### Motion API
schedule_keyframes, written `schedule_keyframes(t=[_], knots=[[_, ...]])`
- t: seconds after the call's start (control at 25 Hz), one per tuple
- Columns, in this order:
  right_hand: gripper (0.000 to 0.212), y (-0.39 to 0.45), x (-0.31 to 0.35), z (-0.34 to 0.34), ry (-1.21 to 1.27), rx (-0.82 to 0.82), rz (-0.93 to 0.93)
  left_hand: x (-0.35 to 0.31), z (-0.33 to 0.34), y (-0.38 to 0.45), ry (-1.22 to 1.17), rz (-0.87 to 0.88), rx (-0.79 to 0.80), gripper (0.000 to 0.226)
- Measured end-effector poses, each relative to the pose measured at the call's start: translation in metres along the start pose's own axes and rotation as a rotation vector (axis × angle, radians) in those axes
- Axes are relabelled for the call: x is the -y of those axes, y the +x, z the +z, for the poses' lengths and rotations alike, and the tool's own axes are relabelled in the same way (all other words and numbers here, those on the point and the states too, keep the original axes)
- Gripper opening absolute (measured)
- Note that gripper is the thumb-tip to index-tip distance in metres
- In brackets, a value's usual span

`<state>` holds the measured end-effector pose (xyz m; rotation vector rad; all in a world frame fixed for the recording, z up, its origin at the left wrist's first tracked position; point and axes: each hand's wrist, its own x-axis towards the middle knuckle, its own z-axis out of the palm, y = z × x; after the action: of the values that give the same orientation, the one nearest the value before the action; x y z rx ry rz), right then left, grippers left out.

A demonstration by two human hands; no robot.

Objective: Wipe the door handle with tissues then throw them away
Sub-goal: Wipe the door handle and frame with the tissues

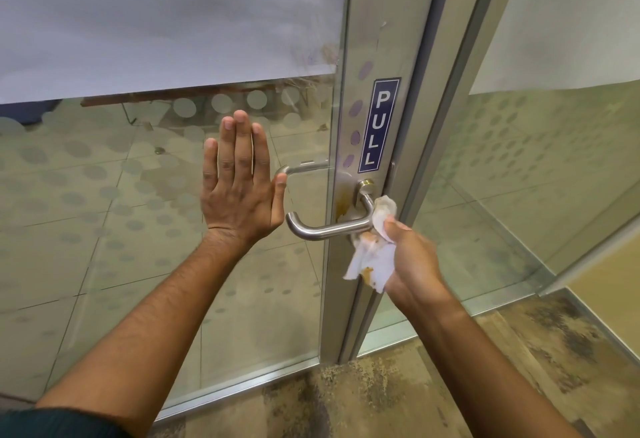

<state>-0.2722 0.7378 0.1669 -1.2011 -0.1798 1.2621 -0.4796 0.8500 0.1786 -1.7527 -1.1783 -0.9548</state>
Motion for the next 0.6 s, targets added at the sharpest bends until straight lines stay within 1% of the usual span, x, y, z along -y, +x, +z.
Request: schedule_keyframes(t=[0.08, 0.12, 0.24, 0.28, 0.36, 0.4, 0.44, 0.52, 0.6], knots=[[0.015, 0.001, 0.004, -0.007, -0.079, -0.067, -0.275, -0.001, -0.003, 0.001, -0.016, -0.016, 0.011, 0.074], [0.012, 0.002, 0.007, -0.010, -0.179, -0.095, -0.457, -0.001, -0.006, 0.001, -0.037, -0.025, 0.011, 0.072], [0.014, 0.007, 0.016, -0.011, -0.608, -0.211, -0.997, 0.000, -0.014, 0.002, -0.122, -0.012, 0.002, 0.074], [0.015, 0.009, 0.018, -0.008, -0.728, -0.214, -1.134, 0.002, -0.016, 0.004, -0.141, 0.007, 0.003, 0.075], [0.016, 0.013, 0.020, -0.002, -0.977, -0.158, -1.357, 0.005, -0.018, 0.009, -0.135, 0.044, 0.008, 0.076], [0.017, 0.015, 0.021, 0.001, -1.106, -0.115, -1.420, 0.006, -0.019, 0.010, -0.115, 0.055, 0.012, 0.076], [0.018, 0.016, 0.023, 0.005, -1.228, -0.075, -1.444, 0.006, -0.019, 0.011, -0.093, 0.064, 0.019, 0.076], [0.016, 0.019, 0.028, 0.011, -1.424, -0.010, -1.420, 0.005, -0.018, 0.011, -0.061, 0.072, 0.029, 0.078], [0.020, 0.018, 0.030, 0.015, -1.524, 0.075, -1.356, 0.005, -0.016, 0.010, -0.041, 0.078, 0.035, 0.078]])
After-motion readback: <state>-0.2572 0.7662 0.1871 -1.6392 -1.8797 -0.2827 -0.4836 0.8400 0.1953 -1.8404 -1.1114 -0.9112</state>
